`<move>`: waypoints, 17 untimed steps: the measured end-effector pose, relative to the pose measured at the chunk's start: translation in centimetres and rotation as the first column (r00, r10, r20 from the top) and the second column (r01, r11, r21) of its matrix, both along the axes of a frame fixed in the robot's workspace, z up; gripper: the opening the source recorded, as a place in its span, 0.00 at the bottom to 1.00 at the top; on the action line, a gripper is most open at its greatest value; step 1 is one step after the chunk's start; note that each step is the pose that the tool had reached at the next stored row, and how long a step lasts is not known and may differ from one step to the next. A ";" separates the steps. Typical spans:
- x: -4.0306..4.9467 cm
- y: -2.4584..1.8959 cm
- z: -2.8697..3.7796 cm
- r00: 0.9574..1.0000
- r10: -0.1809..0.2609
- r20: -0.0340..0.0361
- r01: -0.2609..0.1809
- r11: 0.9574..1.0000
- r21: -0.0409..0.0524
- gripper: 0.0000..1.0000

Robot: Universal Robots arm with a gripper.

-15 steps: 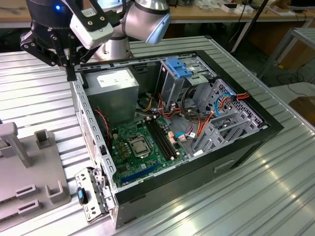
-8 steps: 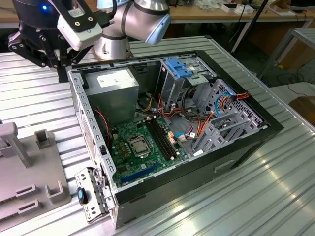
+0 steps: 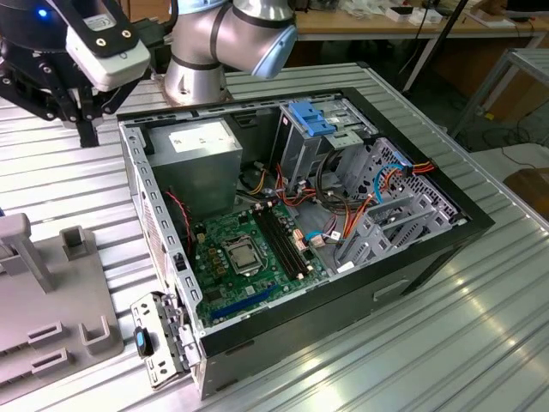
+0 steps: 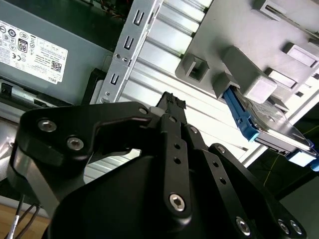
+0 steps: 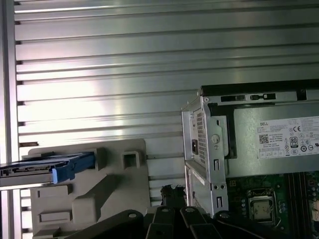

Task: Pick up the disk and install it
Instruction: 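Reach for the disk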

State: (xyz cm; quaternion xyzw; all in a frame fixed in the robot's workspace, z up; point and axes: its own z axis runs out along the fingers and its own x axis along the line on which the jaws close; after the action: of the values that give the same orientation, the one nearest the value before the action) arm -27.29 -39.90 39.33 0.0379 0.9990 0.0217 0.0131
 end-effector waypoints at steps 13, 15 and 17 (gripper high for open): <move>-5.02 0.00 0.01 1.000 0.012 0.000 -0.012 1.000 0.000 0.11; -5.31 0.00 0.00 1.000 0.020 0.000 -0.020 1.000 0.000 0.11; -5.57 0.00 0.01 1.000 0.027 0.000 -0.027 1.000 0.000 0.11</move>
State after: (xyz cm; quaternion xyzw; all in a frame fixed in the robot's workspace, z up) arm -32.85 -39.90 39.33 0.0242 0.9994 0.0219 0.0128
